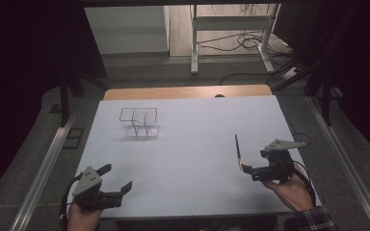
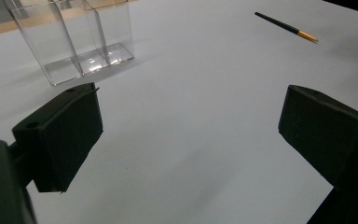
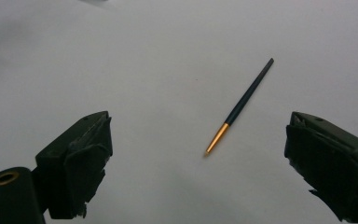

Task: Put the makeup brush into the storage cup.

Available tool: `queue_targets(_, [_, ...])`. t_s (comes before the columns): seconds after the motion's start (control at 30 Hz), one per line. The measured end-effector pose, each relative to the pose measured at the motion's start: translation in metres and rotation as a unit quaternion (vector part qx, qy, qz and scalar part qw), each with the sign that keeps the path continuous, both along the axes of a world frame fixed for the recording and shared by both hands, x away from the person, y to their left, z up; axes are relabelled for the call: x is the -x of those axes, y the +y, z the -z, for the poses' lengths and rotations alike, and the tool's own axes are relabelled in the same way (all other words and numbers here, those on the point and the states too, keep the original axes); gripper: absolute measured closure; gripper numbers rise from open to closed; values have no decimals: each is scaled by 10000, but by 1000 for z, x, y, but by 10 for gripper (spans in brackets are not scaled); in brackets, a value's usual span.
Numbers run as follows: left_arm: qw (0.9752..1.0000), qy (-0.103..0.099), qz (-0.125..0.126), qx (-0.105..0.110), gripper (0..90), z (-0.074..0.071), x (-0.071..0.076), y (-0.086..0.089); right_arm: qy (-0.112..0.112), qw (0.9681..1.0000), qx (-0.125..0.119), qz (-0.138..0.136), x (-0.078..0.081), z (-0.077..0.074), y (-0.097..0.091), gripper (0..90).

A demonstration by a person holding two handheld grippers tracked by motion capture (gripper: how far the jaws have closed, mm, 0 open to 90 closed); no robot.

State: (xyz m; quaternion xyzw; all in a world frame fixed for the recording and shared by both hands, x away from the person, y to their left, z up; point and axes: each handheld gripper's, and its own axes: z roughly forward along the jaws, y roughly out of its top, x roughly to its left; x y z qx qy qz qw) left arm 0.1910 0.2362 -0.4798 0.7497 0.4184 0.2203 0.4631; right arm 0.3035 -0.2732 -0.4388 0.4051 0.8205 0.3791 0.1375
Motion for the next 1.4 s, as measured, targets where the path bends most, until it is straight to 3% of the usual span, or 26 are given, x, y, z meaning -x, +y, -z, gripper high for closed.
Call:
queue_targets(0.33, [10000,-5,4,0,64,0,0,0,80,9998,149,139,-11,0,3,114])
queue_targets(0.63, [10000,-13,15,-8,64,0,0,0,403,9986,278,215,-27,-3,2,147])
queue_targets(1.07, [10000,-29,23,-21,64,-1,0,-1,687,9962,445,293,-47,-1,3,168])
queue_targets(1.4, [10000,-33,36,-28,64,-1,0,-1,744,9945,680,273,-60,1,8,189])
